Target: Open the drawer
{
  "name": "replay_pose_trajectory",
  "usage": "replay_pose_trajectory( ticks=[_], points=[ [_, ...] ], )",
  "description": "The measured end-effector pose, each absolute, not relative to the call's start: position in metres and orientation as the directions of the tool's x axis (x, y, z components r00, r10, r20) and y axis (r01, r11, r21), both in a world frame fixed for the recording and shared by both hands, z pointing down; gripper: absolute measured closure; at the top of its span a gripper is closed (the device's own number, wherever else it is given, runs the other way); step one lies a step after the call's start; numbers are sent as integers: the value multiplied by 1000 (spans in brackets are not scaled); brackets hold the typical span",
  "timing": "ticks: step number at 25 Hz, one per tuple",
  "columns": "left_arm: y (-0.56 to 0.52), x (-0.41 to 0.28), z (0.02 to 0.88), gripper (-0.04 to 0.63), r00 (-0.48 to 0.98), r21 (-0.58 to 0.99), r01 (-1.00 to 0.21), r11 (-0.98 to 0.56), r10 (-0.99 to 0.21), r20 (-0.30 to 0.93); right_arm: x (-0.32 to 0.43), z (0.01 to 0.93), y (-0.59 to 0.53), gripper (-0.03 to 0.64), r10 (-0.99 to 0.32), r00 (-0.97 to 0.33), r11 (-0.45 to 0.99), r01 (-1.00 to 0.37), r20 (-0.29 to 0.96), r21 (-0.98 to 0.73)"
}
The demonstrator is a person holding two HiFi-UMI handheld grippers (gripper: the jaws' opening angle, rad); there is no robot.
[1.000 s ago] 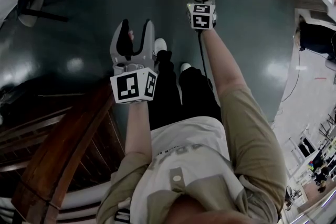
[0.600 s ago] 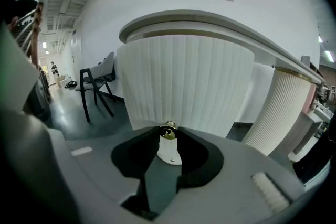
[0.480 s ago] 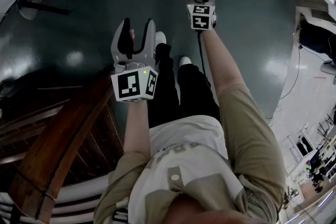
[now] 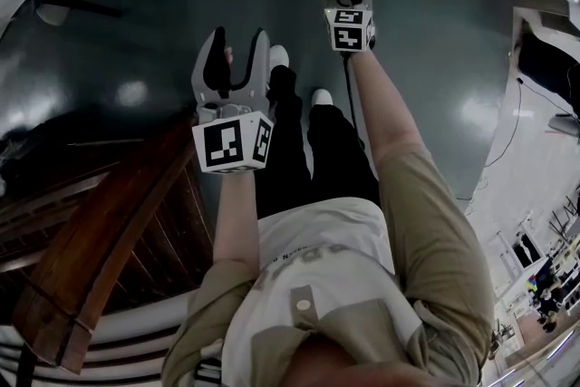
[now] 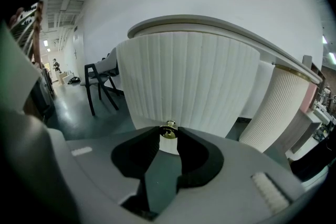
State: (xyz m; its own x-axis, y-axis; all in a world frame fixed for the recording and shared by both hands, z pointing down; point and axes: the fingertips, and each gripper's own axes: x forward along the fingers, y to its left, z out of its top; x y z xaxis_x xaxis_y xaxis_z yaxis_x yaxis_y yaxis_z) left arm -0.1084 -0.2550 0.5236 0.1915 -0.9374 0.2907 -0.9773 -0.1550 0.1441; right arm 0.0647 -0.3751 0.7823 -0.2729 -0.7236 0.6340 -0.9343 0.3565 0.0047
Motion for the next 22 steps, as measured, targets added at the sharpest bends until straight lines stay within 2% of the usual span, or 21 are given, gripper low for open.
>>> replay_pose_trajectory(
  ticks=[22],
  points=[
    [-228,-117,520,339,137,135,-986,-98,-937,321,73,784,-332,509,-686,-269,367,-930,676,3]
  ],
)
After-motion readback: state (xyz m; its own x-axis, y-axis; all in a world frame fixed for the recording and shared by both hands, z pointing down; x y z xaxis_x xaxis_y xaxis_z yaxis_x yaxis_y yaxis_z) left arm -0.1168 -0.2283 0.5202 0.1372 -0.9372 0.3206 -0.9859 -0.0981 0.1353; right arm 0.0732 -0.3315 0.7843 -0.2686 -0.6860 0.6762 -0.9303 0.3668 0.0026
